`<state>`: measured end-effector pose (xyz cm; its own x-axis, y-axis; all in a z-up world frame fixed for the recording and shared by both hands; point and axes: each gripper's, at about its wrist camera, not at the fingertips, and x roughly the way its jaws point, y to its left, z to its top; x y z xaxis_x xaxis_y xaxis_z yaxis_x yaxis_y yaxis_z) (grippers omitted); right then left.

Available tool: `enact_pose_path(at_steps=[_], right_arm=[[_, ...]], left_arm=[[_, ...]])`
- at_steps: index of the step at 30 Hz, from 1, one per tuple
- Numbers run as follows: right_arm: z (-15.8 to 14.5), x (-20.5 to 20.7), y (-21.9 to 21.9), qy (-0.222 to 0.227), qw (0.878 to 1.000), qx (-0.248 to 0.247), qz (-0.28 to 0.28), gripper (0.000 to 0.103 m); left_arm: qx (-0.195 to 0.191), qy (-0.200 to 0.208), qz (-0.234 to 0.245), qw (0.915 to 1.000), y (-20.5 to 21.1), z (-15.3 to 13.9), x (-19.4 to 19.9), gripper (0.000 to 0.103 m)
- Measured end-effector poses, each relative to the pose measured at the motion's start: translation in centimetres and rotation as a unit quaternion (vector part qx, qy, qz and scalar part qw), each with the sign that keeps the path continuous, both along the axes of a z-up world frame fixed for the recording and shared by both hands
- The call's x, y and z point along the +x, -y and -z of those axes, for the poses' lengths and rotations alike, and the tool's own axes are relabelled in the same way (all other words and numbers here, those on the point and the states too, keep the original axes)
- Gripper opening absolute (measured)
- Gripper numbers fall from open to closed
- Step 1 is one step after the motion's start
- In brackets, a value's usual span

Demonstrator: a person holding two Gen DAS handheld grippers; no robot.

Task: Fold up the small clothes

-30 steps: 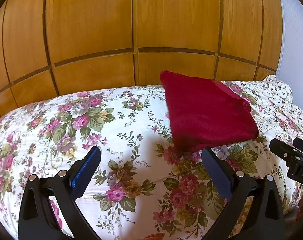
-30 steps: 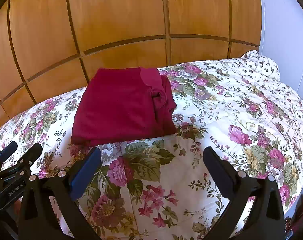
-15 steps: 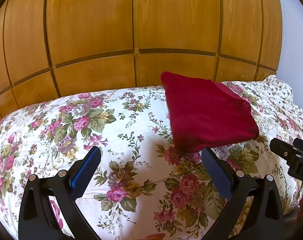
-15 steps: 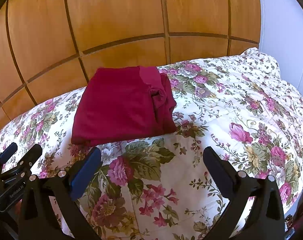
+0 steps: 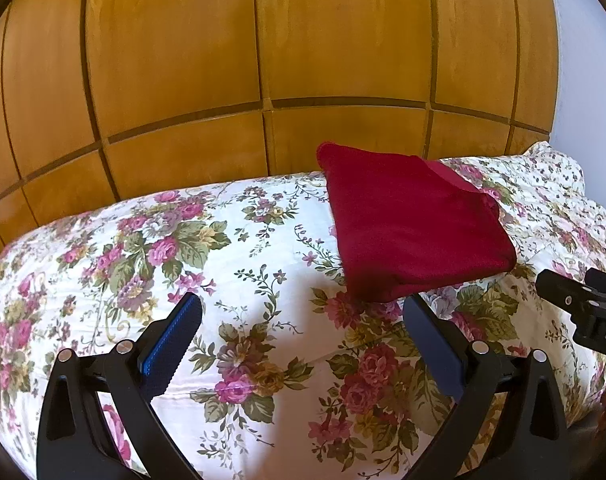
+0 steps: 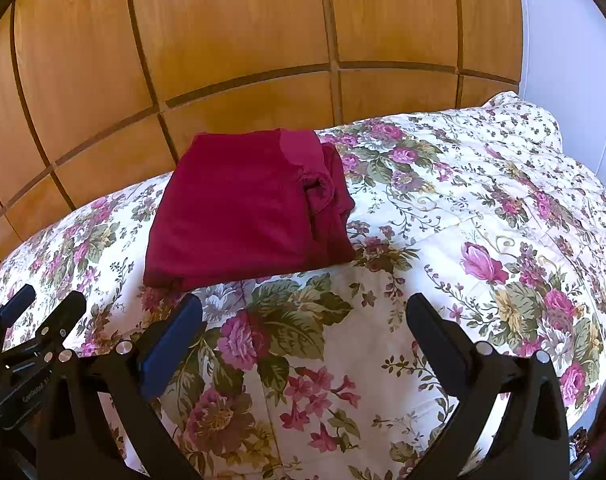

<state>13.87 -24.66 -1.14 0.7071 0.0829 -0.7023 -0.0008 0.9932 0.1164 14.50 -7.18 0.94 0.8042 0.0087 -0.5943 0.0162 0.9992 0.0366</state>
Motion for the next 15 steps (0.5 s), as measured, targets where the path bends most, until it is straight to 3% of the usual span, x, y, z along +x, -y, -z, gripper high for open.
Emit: enact_pose_path(at_steps=[10, 15], right_arm=[[0.3, 0.3, 0.4, -0.007, 1.000, 0.008, 0.008, 0.101], [1.5, 2.7, 2.9, -0.042, 0.997, -0.014, 0.061, 0.101]], left_arm=[[-0.007, -0.008, -0.015, 0.9998, -0.7, 0.5, 0.5, 0.099], [-0.013, -0.055, -0.006, 0.9984, -2.2, 2.1, 2.9, 0.099]])
